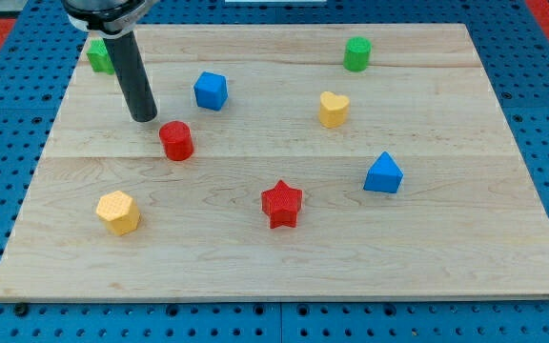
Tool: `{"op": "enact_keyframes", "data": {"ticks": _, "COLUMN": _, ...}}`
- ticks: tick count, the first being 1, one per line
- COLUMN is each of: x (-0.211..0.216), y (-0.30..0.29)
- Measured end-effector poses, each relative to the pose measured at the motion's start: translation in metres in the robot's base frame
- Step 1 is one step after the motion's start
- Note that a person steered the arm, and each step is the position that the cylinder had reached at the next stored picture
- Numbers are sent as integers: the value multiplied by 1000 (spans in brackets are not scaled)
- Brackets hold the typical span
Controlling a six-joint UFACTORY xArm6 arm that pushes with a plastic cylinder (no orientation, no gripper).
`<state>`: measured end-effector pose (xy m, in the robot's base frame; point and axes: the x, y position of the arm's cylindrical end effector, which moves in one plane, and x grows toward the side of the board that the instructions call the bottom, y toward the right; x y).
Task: Point your arm to the bottom left of the red circle
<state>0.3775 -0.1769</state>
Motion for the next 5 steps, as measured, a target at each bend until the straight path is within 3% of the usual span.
{"op": "enact_keyframes", "data": {"ticks": 2, "x": 12, "y": -115}}
{"op": "enact_keyframes", "data": {"ticks": 5, "x": 44, "y": 14}}
